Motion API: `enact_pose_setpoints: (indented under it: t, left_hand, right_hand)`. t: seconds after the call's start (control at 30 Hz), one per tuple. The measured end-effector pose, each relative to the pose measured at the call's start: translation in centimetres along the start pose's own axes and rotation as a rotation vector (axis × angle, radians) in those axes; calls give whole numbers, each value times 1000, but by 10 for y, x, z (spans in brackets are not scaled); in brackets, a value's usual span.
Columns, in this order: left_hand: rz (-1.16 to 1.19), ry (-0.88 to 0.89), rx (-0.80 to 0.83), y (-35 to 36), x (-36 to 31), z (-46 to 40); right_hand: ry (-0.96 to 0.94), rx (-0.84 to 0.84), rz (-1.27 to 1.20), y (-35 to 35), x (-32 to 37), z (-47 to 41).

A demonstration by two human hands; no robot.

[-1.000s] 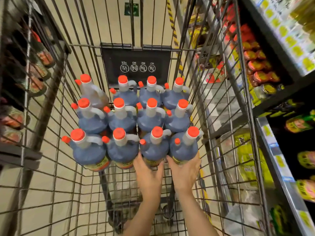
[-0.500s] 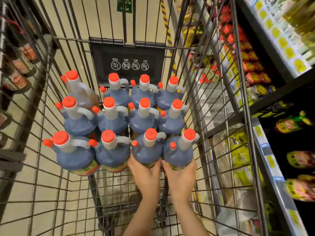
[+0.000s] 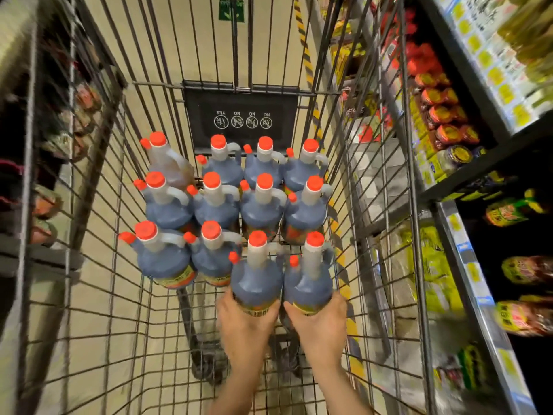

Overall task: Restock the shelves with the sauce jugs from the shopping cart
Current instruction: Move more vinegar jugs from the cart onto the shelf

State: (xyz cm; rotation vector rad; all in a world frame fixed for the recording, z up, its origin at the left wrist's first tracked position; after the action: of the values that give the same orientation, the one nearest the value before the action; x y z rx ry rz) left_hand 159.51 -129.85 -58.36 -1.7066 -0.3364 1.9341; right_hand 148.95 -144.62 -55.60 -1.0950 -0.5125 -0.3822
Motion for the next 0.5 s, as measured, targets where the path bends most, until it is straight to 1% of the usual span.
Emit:
enact_pose_setpoints:
  t: [0.07,0.17,0.3,0.4,0.5]
  left_hand:
    - [2,22,43,-7,7,2]
    - [53,83,109,-6,6,-2]
    - [215,10,116,5,10,-8]
    - [239,14,102,6,14,-5]
    - [242,8,95,4,21,-4]
  right_hand:
    - [2,45,27,4,-1,3]
    - [20,114,-49,11,-2,-3]
    - [103,214,-126,25,-3,-19]
    - [126,203,-164,30,-6,-24]
    - [105,211,-175,35,-9,-25]
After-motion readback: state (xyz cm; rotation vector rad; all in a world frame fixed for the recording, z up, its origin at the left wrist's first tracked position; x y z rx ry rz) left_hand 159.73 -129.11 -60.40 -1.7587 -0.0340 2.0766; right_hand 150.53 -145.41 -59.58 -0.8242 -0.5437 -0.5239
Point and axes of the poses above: each hand's wrist, its own z-axis away from the middle knuckle, its own y-axis out of the palm, x = y × z, the point moved 7 cm from there along -z, towards the middle knuckle, and after that the axes turned 8 degrees about y, right-handed, at the moved point
